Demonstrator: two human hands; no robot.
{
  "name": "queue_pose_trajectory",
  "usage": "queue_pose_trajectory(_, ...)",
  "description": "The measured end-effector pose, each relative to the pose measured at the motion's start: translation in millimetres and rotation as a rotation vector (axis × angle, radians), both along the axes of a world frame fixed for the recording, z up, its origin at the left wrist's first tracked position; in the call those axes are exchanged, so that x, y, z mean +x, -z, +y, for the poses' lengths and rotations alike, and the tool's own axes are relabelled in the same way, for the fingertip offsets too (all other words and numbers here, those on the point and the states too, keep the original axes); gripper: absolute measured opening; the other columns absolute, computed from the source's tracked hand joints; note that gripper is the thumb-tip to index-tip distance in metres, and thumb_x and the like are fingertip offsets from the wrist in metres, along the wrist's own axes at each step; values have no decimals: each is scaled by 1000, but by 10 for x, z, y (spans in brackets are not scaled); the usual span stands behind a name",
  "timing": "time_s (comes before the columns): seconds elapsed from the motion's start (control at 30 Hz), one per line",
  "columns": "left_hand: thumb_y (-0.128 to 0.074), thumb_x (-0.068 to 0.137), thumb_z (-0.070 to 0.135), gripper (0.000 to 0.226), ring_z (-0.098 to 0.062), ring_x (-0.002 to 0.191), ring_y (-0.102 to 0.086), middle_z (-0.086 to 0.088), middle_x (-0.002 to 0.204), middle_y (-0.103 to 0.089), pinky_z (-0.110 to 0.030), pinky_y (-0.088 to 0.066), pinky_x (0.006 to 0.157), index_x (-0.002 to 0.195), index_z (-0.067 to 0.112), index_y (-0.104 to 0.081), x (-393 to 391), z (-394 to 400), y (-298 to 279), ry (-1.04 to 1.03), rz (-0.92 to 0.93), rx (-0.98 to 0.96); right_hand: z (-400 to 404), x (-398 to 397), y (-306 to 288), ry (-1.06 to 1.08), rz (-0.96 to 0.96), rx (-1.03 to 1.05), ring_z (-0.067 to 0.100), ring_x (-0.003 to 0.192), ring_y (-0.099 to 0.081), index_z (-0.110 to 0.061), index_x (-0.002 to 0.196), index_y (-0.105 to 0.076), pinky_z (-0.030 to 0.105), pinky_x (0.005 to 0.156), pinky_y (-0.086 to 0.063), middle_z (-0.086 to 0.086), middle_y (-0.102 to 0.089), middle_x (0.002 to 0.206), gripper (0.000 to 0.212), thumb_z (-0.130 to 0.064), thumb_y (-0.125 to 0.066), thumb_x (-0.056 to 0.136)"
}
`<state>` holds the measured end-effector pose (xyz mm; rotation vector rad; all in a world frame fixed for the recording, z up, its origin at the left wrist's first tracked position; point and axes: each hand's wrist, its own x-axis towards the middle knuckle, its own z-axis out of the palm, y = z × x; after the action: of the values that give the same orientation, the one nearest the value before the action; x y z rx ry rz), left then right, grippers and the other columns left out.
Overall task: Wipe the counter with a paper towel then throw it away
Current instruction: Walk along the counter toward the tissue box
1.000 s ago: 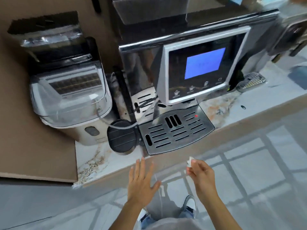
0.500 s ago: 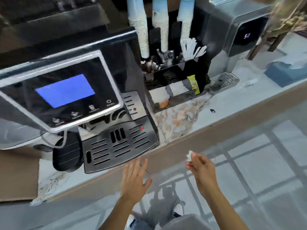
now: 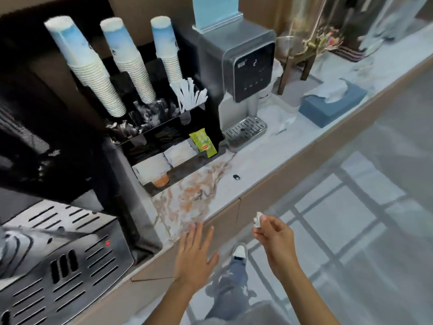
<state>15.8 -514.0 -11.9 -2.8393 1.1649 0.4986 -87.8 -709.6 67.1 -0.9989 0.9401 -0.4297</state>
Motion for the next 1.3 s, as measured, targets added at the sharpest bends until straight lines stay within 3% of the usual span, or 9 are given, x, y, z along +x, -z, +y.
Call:
queue_pose_trajectory(0.13, -45, 91, 62, 74, -29, 151, -14, -11, 163, -25, -44, 4, 118, 154, 23, -35, 104, -691, 47, 75, 2, -25, -594, 106, -25, 41, 2, -1, 17, 69, -63, 4, 98, -70, 29, 69, -55, 9, -68, 80, 22, -16, -61, 94)
queue_pose_trajectory(0.33, -17, 97, 61, 72, -33, 147, -31, -13, 160, -31, -46, -1, 117, 151, 21, -42, 214, -1743, 35, 149, 17, -34, -1474, 301, -133, 59, 23, -3, 21, 72, -61, 2, 92, -70, 32, 72, -54, 8, -66, 76, 20, -16, -61, 95)
queue_pose_trajectory(0.47, -33, 95, 60, 66, -28, 151, -17, -11, 159, -33, -43, 2, 116, 150, 23, -43, 343, -2364, -10, 165, 27, -93, -2013, 446, -185, 77, 29, 4, 22, 73, -62, -1, 89, -71, 35, 75, -54, 4, -67, 72, 18, -17, -64, 93)
queue_pose_trajectory(0.6, -39, 94, 60, 66, -33, 146, -34, -9, 157, -40, -42, 2, 115, 148, 24, -46, 521, -2871, -49, 156, 48, -88, -2534, 606, -185, 78, 18, 13, 21, 71, -64, -5, 87, -72, 33, 71, -55, 0, -69, 68, 16, -18, -64, 93)
queue_pose_trajectory(0.8, -46, 91, 59, 67, -34, 147, -32, -7, 160, -34, -42, 2, 116, 151, 29, -42, 800, -3569, -16, 49, 22, -106, -3347, 989, -116, 12, 12, -3, 20, 72, -69, -7, 89, -74, 24, 66, -57, 4, -73, 77, 18, -21, -64, 93)
queue_pose_trajectory(0.97, -39, 95, 61, 66, -22, 152, 2, -4, 165, -21, -43, 5, 116, 155, 35, -30, 998, -4192, 85, -108, -44, -121, -4114, 1461, -41, -142, 2, -20, 22, 77, -73, -10, 96, -74, 26, 70, -58, 7, -75, 87, 19, -27, -64, 92)
queue_pose_trajectory(1.07, -39, 94, 61, 65, -16, 150, 18, -3, 164, -20, -42, 7, 116, 154, 37, -31, 1072, -4519, 75, -222, -43, -111, -4529, 1773, -49, -267, -61, 15, 22, 75, -72, -2, 97, -71, 25, 70, -58, 12, -70, 85, 21, -21, -65, 92)
queue_pose_trajectory(1.17, -40, 93, 62, 65, -18, 149, 13, -5, 164, -25, -41, 8, 115, 152, 36, -36, 1093, -4721, -17, -303, -29, -68, -4797, 2082, -123, -355, -117, 59, 19, 70, -69, 7, 97, -66, 24, 68, -59, 13, -65, 82, 20, -12, -62, 93)
queue_pose_trajectory(1.3, -49, 85, 67, 71, -22, 148, 1, -8, 160, -34, -42, 4, 114, 148, 36, -44, 1091, -4922, -115, -412, 26, -45, -5020, 2568, -282, -476, -179, 52, 18, 70, -69, 3, 97, -67, 24, 68, -59, 11, -66, 82, 16, -12, -63, 93)
